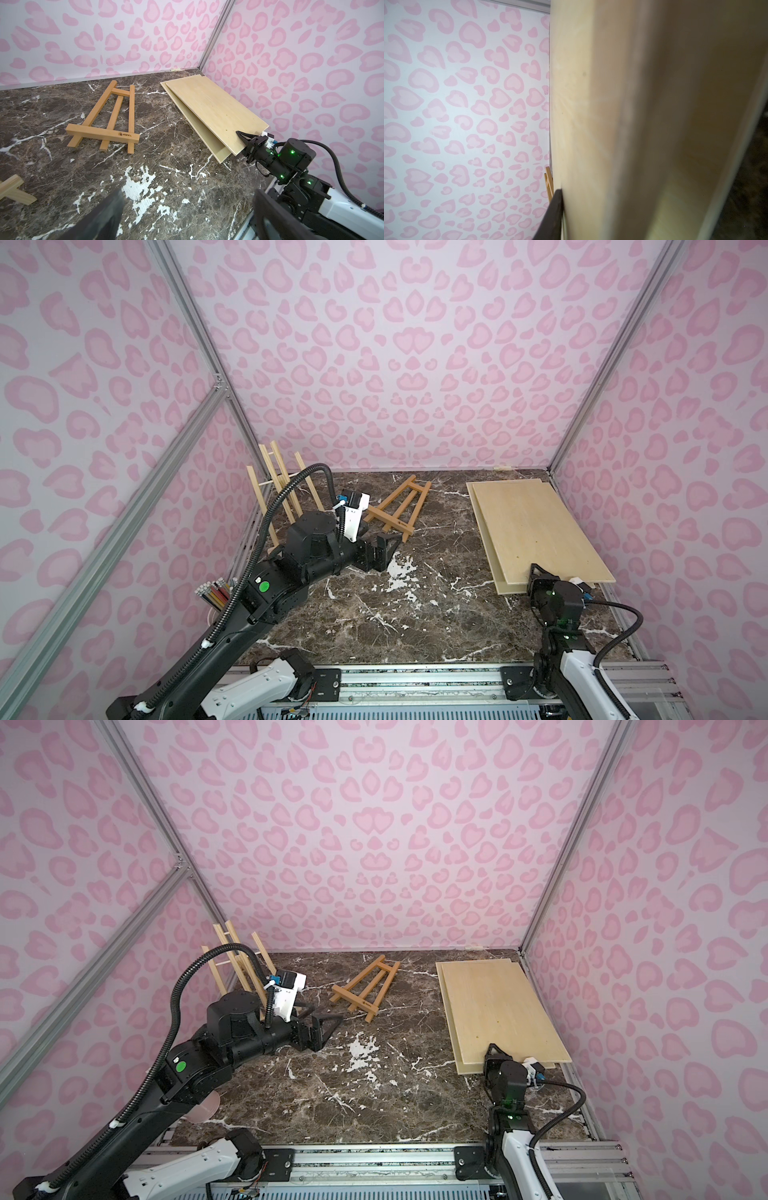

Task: Disassemble the easel
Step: Place the drawing board on the drawing board.

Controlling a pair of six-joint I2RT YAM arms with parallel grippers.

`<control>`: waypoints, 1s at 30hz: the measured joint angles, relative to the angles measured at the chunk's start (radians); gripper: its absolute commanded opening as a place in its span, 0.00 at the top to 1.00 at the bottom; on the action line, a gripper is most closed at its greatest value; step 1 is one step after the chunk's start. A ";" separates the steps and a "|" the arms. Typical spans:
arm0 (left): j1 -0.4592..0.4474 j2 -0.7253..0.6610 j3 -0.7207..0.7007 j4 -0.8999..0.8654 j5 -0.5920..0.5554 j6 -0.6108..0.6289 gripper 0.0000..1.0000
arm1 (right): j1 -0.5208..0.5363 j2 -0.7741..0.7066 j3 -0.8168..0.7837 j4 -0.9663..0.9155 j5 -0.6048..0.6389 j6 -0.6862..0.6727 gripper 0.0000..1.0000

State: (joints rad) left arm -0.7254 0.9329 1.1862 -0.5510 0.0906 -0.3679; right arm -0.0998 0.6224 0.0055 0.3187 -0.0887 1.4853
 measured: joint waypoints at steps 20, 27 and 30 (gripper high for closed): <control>0.006 0.003 0.000 0.000 0.007 -0.006 0.02 | 0.001 -0.011 0.000 0.015 -0.031 -0.004 1.00; 0.008 0.004 0.000 0.000 0.007 -0.006 0.02 | 0.001 0.017 0.008 0.032 -0.041 -0.007 0.88; 0.009 0.005 0.000 0.000 0.007 -0.006 0.02 | 0.001 0.017 0.008 0.031 -0.043 -0.008 0.78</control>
State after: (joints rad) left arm -0.7162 0.9382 1.1862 -0.5510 0.0978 -0.3737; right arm -0.0986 0.6395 0.0139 0.3500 -0.1314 1.4773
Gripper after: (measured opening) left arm 0.982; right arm 0.182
